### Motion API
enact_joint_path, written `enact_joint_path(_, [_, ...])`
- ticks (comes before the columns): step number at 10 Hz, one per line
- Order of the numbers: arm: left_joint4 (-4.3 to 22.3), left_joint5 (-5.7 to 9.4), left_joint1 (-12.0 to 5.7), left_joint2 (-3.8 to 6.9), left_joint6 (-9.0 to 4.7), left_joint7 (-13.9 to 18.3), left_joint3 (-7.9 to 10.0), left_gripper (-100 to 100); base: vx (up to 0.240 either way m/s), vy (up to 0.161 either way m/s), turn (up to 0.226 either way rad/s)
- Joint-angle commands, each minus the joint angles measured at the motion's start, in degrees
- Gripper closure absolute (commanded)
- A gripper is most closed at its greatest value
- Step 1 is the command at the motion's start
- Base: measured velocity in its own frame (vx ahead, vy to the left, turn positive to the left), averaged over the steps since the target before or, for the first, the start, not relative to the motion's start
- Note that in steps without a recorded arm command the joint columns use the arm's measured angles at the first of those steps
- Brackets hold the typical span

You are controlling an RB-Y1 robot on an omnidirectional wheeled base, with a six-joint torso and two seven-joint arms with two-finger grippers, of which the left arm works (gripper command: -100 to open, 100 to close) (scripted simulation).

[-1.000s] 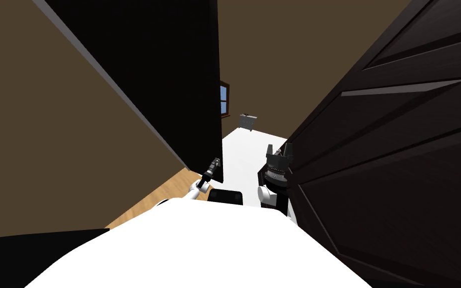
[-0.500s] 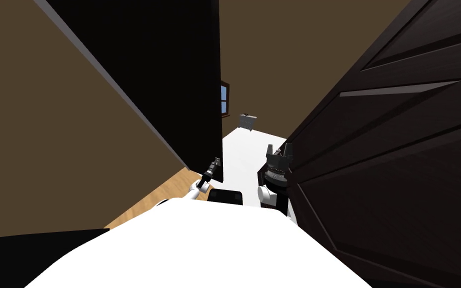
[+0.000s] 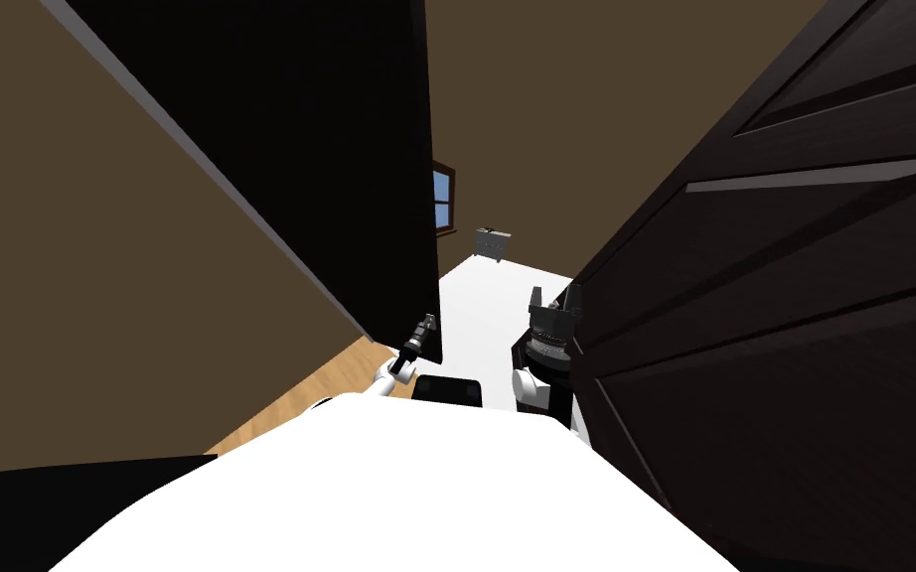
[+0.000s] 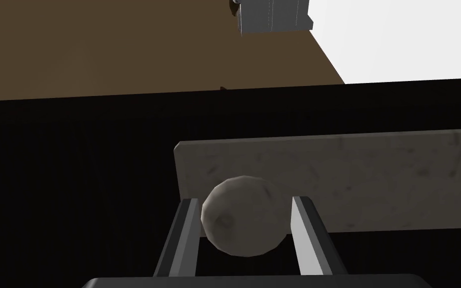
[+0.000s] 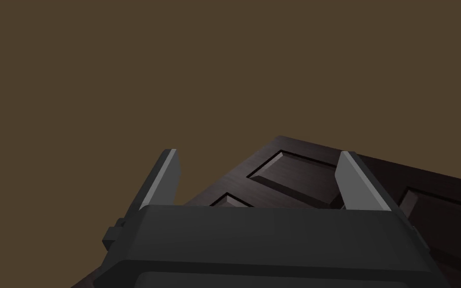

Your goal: Push the door open

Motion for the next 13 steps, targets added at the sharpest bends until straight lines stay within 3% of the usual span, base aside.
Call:
enact_joint_path(1, [0.46,0.67,-0.73,0.88,-0.64,-0.28,1.33,100,0.161,-0.087,0.017])
enact_joint_path(3, [0.46,0.67,-0.73,0.88,-0.64,-0.28,1.33,100,0.093,-0.043,0.010])
enact_joint_path(4, [0.62,1.28,-0.84,1.15,-0.57,-0.78,2.48,100,0.138,-0.070,0.029])
enact_joint_path(7, [0.84,2.12,-0.98,1.44,-0.46,-1.47,4.09,100,0.177,-0.092,0.061])
enact_joint_path(9, [0.84,2.12,-0.98,1.44,-0.46,-1.47,4.09,100,0.089,-0.029,0.006])
enact_joint_path(12, [1.14,3.23,-1.17,1.64,-0.33,-2.37,6.19,100,0.149,-0.077,0.084])
enact_joint_path(13, [0.42,2.97,-0.69,1.35,0.21,-2.01,5.52,-100,-0.071,-0.061,0.067])
